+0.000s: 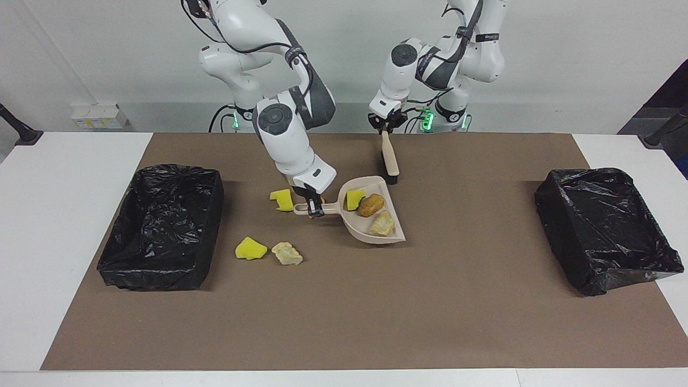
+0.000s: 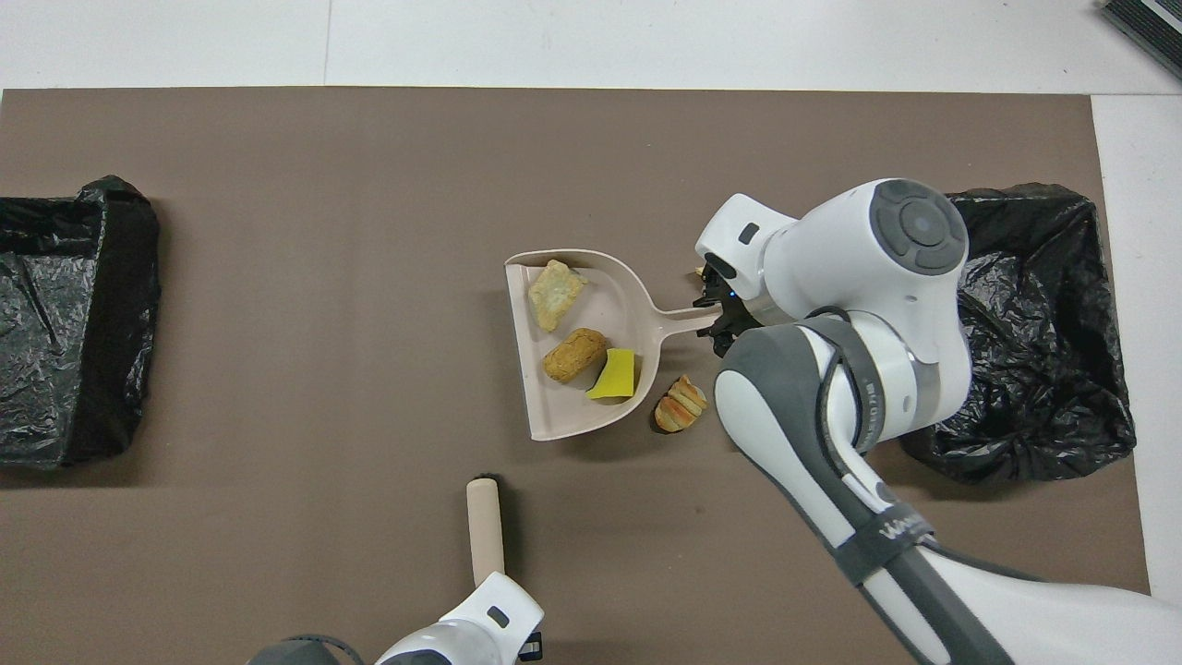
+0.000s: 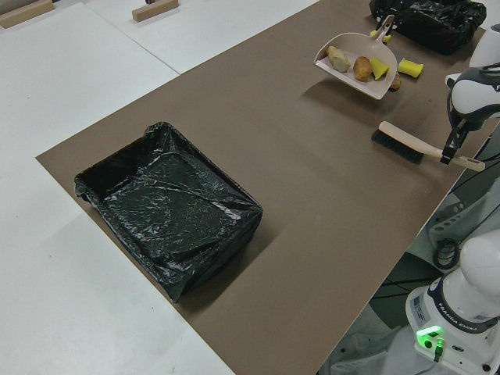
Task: Sweep and dump trash in bin
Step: 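Carry the loaded dustpan with the right gripper to the nearby bin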
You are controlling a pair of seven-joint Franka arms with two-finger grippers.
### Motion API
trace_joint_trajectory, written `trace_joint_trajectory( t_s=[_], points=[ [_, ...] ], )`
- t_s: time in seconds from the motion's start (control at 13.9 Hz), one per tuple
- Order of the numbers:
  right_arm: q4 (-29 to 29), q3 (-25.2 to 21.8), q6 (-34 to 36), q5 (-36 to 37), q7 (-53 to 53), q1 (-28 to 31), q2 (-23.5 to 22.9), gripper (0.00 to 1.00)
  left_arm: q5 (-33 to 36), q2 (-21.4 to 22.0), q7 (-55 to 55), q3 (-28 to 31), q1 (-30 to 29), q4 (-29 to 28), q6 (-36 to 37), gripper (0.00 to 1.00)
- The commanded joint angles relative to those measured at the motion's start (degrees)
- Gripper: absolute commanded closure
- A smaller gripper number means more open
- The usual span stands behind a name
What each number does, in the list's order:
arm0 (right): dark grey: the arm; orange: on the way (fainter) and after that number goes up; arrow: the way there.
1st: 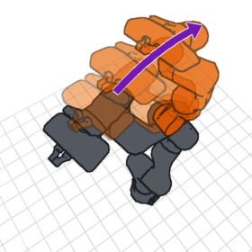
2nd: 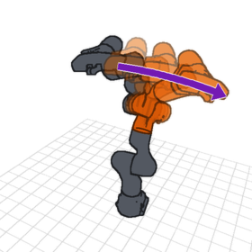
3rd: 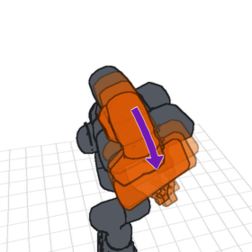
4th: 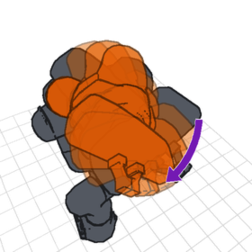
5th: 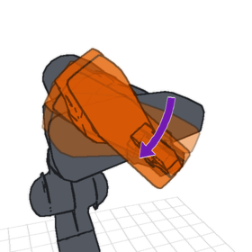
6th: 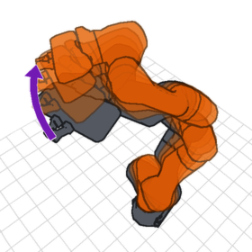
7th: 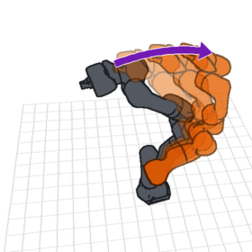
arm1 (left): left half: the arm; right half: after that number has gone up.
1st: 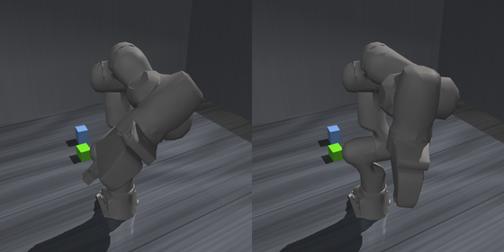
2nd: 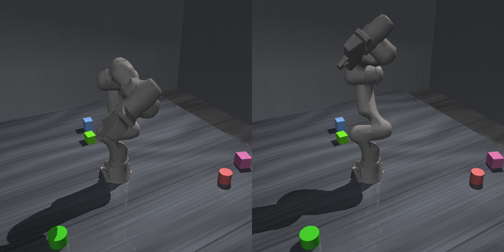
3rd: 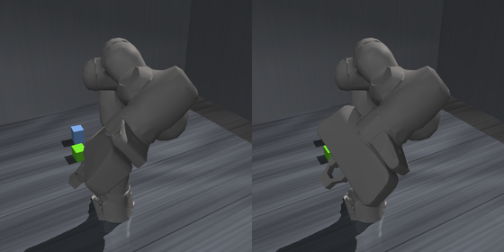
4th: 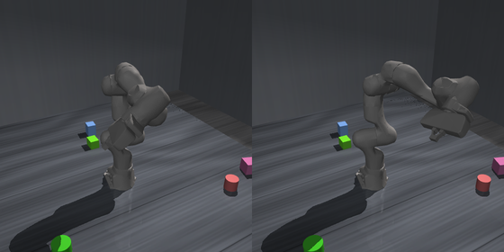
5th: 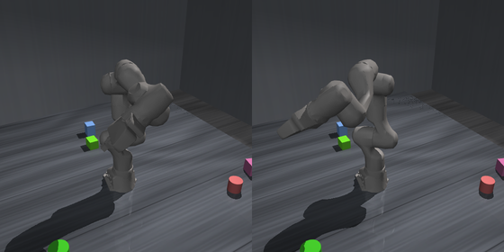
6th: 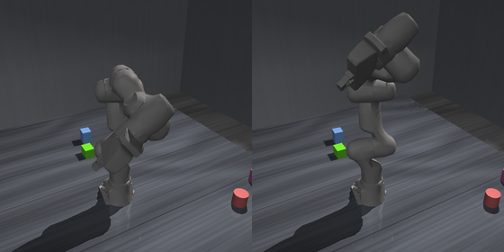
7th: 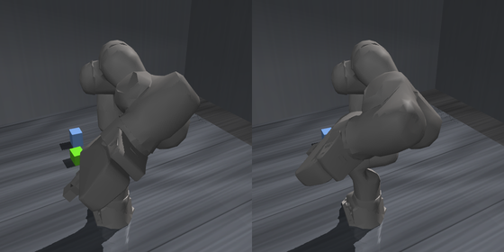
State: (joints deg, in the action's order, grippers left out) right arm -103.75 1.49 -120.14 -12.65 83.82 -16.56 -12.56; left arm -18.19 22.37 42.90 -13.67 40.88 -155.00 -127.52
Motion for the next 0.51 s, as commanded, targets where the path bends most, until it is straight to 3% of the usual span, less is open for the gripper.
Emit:
trace_joint_trajectory(
  t_s=[0.0,0.07,0.43],
  points=[
    [0.74,0.44,4.02,-2.03,5.02,5.90,3.15,1.00,-0.53,-1.62,0.34,0.84,0.17,-0.04,-1.15,0.15],
    [0.92,0.44,5.25,-1.94,6.69,8.62,3.59,1.00,-0.53,-2.06,0.34,0.84,-0.96,0.66,-0.97,0.00],
    [2.41,-0.26,10.26,-1.94,16.35,22.41,6.15,1.00,0.35,-3.38,-3.76,0.93,-12.63,7.59,2.54,0.00]
  ],
)
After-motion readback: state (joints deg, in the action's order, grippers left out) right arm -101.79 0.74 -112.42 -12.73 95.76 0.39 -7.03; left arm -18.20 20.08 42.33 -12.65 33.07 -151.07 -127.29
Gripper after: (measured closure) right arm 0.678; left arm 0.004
